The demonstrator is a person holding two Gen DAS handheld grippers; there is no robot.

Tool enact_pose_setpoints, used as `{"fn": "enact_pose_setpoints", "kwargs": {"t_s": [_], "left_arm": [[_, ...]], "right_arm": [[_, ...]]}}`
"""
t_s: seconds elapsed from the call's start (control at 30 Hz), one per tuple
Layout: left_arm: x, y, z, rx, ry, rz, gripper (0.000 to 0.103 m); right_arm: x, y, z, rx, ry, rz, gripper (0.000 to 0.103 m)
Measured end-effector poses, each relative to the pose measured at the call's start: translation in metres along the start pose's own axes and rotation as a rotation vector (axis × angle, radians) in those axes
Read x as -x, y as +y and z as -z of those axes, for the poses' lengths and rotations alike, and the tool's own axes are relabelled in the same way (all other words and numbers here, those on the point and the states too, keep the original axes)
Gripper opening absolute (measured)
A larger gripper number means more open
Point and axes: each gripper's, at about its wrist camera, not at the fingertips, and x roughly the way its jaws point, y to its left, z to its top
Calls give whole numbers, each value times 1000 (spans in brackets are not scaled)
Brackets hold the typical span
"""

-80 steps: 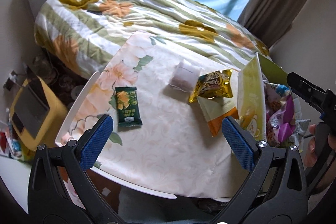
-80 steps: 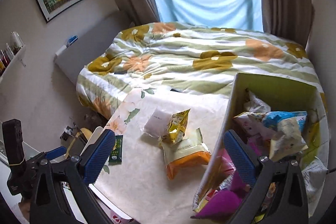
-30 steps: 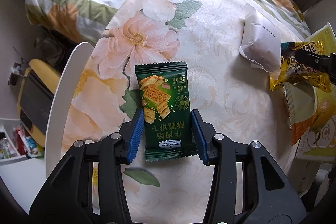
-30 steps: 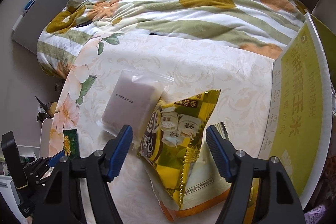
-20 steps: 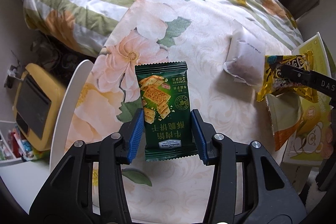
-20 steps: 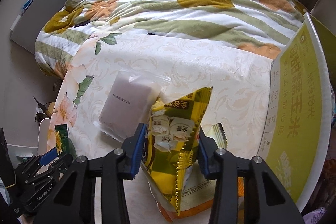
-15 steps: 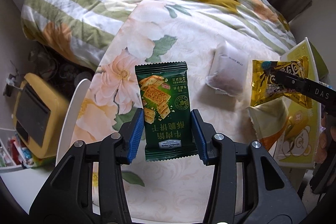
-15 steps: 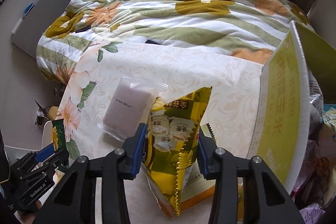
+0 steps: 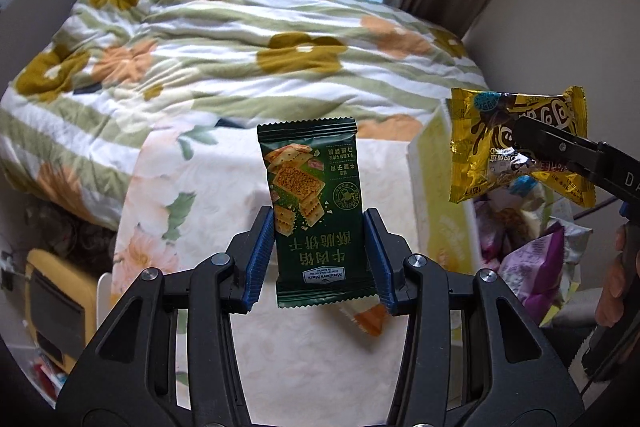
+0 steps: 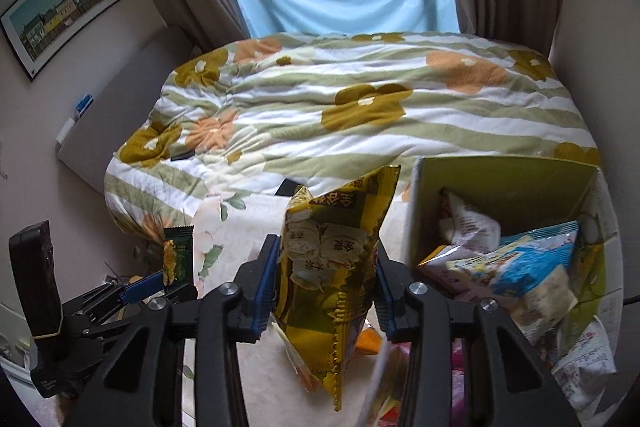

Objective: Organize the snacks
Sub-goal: 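Carry both packets over the yellow box and open both tools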

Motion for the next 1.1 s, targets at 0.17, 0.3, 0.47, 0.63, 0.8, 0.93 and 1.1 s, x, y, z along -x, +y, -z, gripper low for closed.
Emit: {"fn": "enact_pose_setpoints", "kwargs": {"t_s": [0.17,0.3,0.47,0.63,0.8,0.93,1.1], "left_arm": [[-8,-67,-30,-109,-23,83,41],[-24,-119,-50,-182,-15,153,41],[-57,-175,-65,-251,31,200,41],[-94,-208,-72,-300,97,219,41],[-113,-213,-70,-305,143,179,73],[-98,-198,-63,-284,106,169,99],[-81,-179,-52,-255,108,146,99]], "right_arm": [[35,-46,-6,-60,-78,77,39],[52,-88,-6,-125,-110,143,39],[65,-131,-5,-199,-127,208,39],[69,-163,-1,-268,-122,243,39],[70,-179,2,-304,-116,251,39],[68,-186,5,-325,-114,243,39],[63,-190,5,-327,-103,223,39]]}}
